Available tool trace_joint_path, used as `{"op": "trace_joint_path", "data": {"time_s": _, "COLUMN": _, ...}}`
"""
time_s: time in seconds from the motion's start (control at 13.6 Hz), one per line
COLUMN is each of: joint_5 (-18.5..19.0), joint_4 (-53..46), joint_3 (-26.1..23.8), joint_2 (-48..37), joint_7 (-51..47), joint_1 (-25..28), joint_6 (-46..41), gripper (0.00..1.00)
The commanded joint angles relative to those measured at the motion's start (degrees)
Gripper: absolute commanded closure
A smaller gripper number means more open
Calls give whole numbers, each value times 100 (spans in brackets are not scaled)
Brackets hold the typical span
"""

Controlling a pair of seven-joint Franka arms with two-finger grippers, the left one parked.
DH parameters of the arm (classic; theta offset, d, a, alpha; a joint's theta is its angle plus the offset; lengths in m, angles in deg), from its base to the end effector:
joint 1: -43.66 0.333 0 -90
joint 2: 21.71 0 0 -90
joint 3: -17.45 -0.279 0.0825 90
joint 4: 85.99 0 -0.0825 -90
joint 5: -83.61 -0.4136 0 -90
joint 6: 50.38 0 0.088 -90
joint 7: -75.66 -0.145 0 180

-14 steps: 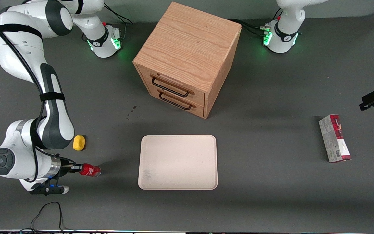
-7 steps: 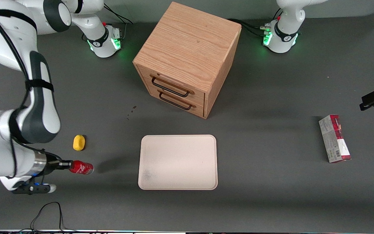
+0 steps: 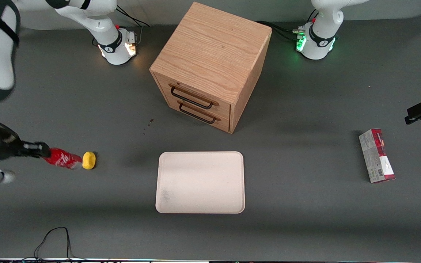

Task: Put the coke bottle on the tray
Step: 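Lift the bottle and carry it over the cream tray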

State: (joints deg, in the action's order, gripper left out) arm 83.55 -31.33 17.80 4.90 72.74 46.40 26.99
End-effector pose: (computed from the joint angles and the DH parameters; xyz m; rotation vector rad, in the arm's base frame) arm 0.6723 0.0292 0.5392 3.1349 -0.0133 -0.1065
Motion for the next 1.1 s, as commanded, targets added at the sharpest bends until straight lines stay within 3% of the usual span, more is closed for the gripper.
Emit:
{"op": "trace_joint_path", "data": {"time_s": 0.0, "joint_5": 24, "joint_4": 88, "joint_3": 18, "joint_2": -446, "joint_7": 125, "joint_1": 16, "joint_6": -292, "gripper": 100}}
{"op": "trace_joint_path", "data": {"time_s": 0.51, "joint_5": 42, "joint_4": -193, "joint_3": -211, "joint_2": -192, "joint_7": -191, "joint_1": 831, "joint_6": 208, "gripper": 100}}
{"op": "trace_joint_path", "data": {"time_s": 1.03, "joint_5": 314, "joint_4": -220, "joint_3": -202, "joint_2": 125, "joint_7": -1746, "joint_1": 2106, "joint_6": 569, "gripper": 100}}
